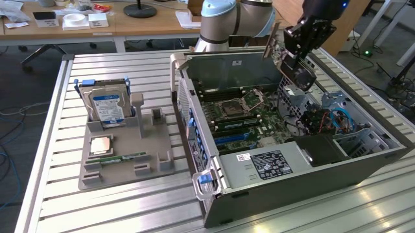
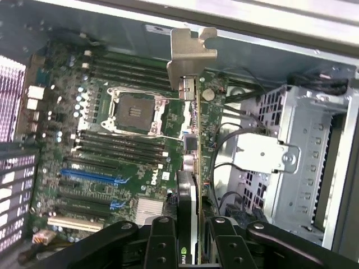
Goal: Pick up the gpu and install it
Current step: 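Insert the gpu into the slot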
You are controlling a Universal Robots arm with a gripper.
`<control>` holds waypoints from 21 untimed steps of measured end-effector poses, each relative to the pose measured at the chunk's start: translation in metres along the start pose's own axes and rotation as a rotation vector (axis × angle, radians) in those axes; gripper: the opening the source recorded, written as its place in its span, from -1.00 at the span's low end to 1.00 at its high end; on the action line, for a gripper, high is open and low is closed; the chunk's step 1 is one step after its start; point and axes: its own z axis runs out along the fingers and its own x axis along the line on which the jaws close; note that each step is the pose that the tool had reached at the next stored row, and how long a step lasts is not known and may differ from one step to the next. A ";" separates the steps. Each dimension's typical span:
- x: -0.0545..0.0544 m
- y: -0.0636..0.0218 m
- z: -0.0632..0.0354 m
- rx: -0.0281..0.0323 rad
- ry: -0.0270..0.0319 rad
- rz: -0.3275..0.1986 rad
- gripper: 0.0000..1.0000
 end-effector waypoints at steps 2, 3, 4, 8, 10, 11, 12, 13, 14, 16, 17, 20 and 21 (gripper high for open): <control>0.000 0.0000 0.0002 -0.0008 0.0022 -0.037 -0.47; 0.000 0.0000 0.0003 -0.0012 0.0033 -0.055 -0.47; 0.000 0.0000 0.0004 -0.0016 0.0043 -0.074 -0.47; 0.000 0.0000 0.0007 -0.0032 0.0087 -0.146 -0.47; 0.000 -0.0001 0.0009 -0.0040 0.0109 -0.182 -0.47; 0.000 -0.0001 0.0010 -0.0043 0.0119 -0.200 -0.47; 0.000 -0.0001 0.0011 -0.0048 0.0130 -0.218 -0.47; 0.000 -0.0001 0.0012 -0.0051 0.0140 -0.236 -0.47; 0.000 -0.0001 0.0013 -0.0055 0.0151 -0.254 -0.47; 0.000 -0.0001 0.0015 -0.0064 0.0173 -0.292 -0.47; 0.000 -0.0001 0.0017 -0.0067 0.0184 -0.309 -0.47; 0.000 -0.0001 0.0020 -0.0080 0.0216 -0.363 -0.47; 0.000 -0.0001 0.0021 -0.0084 0.0227 -0.382 -0.47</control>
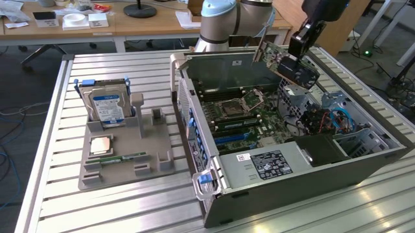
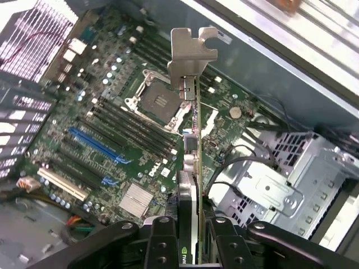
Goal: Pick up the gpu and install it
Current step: 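Insert the gpu into the slot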
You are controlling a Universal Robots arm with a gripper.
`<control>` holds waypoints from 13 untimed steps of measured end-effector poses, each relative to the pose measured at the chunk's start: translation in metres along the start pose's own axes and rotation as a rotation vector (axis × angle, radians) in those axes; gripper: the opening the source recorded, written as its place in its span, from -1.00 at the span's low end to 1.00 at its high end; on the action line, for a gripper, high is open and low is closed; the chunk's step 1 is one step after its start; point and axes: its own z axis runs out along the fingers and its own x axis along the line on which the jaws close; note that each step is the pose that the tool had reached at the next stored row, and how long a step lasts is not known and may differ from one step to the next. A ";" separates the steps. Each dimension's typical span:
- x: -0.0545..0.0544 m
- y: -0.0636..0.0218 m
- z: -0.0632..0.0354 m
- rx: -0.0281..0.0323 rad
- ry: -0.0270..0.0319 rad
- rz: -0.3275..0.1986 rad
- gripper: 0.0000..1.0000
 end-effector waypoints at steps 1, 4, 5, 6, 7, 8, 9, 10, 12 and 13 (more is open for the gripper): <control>0.000 0.0000 0.0001 -0.0003 0.0011 -0.018 -0.47; 0.000 0.0000 0.0004 -0.0016 0.0043 -0.072 -0.47; 0.000 0.0000 0.0005 -0.0019 0.0054 -0.090 -0.47; 0.000 0.0000 0.0006 -0.0023 0.0064 -0.108 -0.47; 0.000 0.0000 0.0007 -0.0027 0.0076 -0.127 -0.47; 0.000 0.0000 0.0008 -0.0031 0.0087 -0.145 -0.47; 0.000 -0.0001 0.0009 -0.0035 0.0098 -0.163 -0.47; 0.000 -0.0001 0.0010 -0.0039 0.0108 -0.181 -0.47; 0.000 -0.0001 0.0011 -0.0047 0.0129 -0.217 -0.47; 0.000 -0.0001 0.0012 -0.0051 0.0140 -0.235 -0.47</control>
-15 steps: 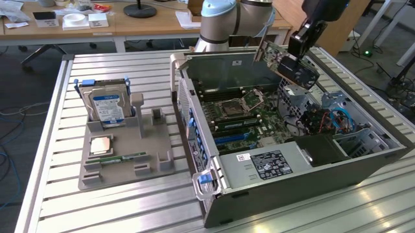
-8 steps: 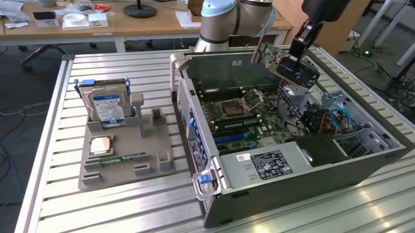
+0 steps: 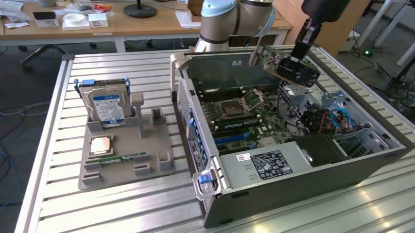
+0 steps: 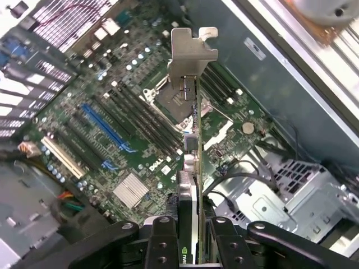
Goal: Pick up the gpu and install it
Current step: 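Insert the gpu into the slot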
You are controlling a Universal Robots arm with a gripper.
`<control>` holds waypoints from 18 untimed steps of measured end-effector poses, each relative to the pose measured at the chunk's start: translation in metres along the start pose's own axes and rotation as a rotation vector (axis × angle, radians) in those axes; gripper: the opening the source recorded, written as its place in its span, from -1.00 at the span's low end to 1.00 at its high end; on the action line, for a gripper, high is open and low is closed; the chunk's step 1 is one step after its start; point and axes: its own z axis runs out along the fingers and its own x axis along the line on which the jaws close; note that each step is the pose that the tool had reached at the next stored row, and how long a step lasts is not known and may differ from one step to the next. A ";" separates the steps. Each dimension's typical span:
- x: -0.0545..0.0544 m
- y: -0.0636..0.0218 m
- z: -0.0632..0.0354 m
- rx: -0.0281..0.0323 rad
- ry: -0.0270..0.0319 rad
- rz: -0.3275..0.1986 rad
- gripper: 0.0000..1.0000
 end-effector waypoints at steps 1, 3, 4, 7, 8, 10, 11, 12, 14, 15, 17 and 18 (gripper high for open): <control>0.000 0.0000 0.0001 -0.0004 0.0011 -0.019 -0.47; 0.000 0.0000 0.0002 -0.0012 0.0033 -0.055 -0.47; 0.000 0.0000 0.0003 -0.0016 0.0044 -0.073 -0.47; 0.000 0.0000 0.0006 -0.0028 0.0075 -0.127 -0.47; 0.000 0.0000 0.0006 -0.0032 0.0088 -0.146 -0.47; 0.000 0.0000 0.0008 -0.0040 0.0109 -0.182 -0.47; 0.000 0.0000 0.0009 -0.0043 0.0120 -0.200 -0.47; 0.000 0.0000 0.0010 -0.0047 0.0130 -0.218 -0.47; 0.000 -0.0001 0.0012 -0.0055 0.0152 -0.256 -0.47; 0.000 -0.0001 0.0013 -0.0060 0.0163 -0.274 -0.47; 0.000 -0.0001 0.0014 -0.0068 0.0185 -0.309 -0.47; 0.000 -0.0001 0.0015 -0.0071 0.0196 -0.327 -0.47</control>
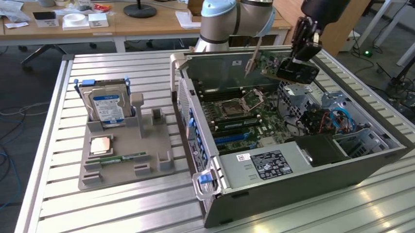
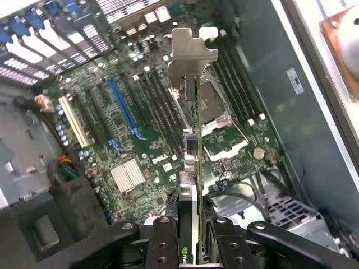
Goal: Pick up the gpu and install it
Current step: 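Insert the gpu into the slot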
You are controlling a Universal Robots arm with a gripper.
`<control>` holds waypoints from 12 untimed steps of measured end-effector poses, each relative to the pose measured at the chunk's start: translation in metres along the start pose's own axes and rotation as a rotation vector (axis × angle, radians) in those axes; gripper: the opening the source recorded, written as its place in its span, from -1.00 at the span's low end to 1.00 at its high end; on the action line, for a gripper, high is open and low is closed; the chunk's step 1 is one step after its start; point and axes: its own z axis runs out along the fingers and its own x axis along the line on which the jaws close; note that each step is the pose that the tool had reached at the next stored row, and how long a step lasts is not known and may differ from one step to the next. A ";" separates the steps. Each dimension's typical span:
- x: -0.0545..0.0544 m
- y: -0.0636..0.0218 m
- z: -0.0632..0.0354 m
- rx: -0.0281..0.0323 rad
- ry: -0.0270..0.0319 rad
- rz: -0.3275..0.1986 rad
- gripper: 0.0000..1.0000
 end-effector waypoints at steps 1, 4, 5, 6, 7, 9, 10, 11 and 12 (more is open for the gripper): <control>0.000 0.0000 0.0001 -0.0004 0.0011 -0.018 -0.47; 0.000 0.0000 0.0003 -0.0016 0.0043 -0.073 -0.47; 0.000 0.0000 0.0004 -0.0020 0.0054 -0.091 -0.47; 0.000 0.0000 0.0004 -0.0024 0.0065 -0.109 -0.47; 0.000 0.0000 0.0005 -0.0028 0.0075 -0.127 -0.47; 0.000 0.0000 0.0006 -0.0036 0.0096 -0.163 -0.47; 0.000 0.0000 0.0007 -0.0040 0.0108 -0.182 -0.47; 0.000 0.0000 0.0008 -0.0044 0.0119 -0.200 -0.47; 0.000 0.0000 0.0008 -0.0048 0.0129 -0.218 -0.47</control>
